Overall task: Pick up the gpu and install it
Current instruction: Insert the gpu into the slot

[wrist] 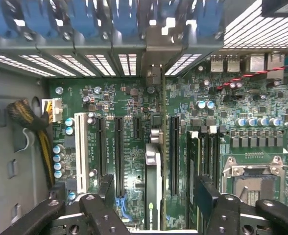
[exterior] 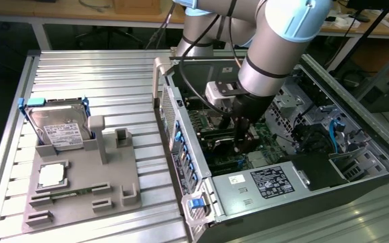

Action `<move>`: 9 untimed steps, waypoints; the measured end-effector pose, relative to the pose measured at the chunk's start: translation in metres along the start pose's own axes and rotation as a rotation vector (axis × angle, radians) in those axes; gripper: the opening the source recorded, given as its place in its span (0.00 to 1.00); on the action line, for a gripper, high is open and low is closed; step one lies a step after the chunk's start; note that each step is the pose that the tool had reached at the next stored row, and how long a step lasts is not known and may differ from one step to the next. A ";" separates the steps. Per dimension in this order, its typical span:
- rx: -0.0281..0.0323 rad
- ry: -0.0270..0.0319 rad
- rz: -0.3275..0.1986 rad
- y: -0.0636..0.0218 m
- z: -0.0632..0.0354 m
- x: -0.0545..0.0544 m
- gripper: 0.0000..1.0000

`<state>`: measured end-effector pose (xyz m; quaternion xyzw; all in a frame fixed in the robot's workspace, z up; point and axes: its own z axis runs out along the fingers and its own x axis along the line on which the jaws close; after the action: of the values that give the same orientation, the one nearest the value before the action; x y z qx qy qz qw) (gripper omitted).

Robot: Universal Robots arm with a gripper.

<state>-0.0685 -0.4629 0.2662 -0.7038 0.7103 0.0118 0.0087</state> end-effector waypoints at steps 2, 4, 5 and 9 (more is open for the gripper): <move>0.0001 0.0012 0.000 0.0000 -0.0054 0.000 0.76; 0.0000 0.0026 0.000 0.0001 -0.0117 0.000 0.76; 0.0004 0.0030 0.000 0.0005 -0.0154 0.000 0.76; 0.0013 0.0031 0.000 0.0008 -0.0257 -0.001 0.76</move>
<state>-0.0692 -0.4629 0.2919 -0.7038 0.7103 0.0102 0.0081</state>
